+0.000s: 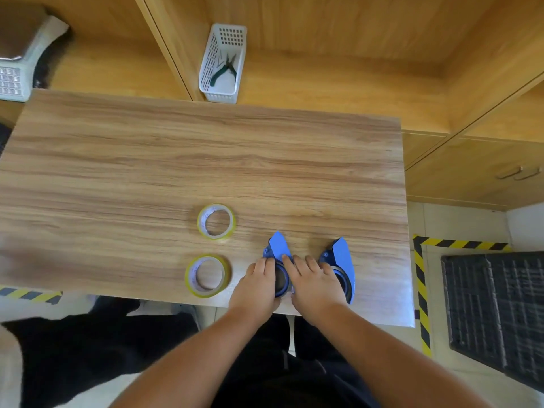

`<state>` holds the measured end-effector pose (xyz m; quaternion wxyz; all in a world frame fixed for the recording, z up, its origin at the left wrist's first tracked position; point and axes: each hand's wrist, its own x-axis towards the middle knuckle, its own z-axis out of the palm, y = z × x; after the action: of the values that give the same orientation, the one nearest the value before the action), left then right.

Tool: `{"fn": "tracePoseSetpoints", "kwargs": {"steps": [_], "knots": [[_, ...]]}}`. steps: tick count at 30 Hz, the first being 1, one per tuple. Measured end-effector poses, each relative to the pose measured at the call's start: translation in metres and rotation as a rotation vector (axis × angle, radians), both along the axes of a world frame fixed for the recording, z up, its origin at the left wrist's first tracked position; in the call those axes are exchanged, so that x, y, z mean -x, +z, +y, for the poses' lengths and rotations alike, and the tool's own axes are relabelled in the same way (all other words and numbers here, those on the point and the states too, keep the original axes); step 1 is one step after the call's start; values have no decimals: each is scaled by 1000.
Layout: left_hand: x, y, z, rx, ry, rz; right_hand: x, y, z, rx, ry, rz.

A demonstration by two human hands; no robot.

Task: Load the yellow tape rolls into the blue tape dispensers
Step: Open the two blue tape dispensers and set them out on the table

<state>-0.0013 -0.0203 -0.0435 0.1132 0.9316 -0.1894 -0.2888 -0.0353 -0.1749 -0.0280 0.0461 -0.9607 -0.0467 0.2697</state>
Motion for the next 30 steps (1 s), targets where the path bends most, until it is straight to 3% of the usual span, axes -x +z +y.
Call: {"fn": "tracePoseSetpoints", "kwargs": {"steps": [20, 30], "knots": [[-9, 22, 16, 105, -51, -16, -3, 3, -12, 56, 23, 48], [-85, 54, -5, 212, -24, -100, -12, 26, -39, -70, -278, -27]]}}
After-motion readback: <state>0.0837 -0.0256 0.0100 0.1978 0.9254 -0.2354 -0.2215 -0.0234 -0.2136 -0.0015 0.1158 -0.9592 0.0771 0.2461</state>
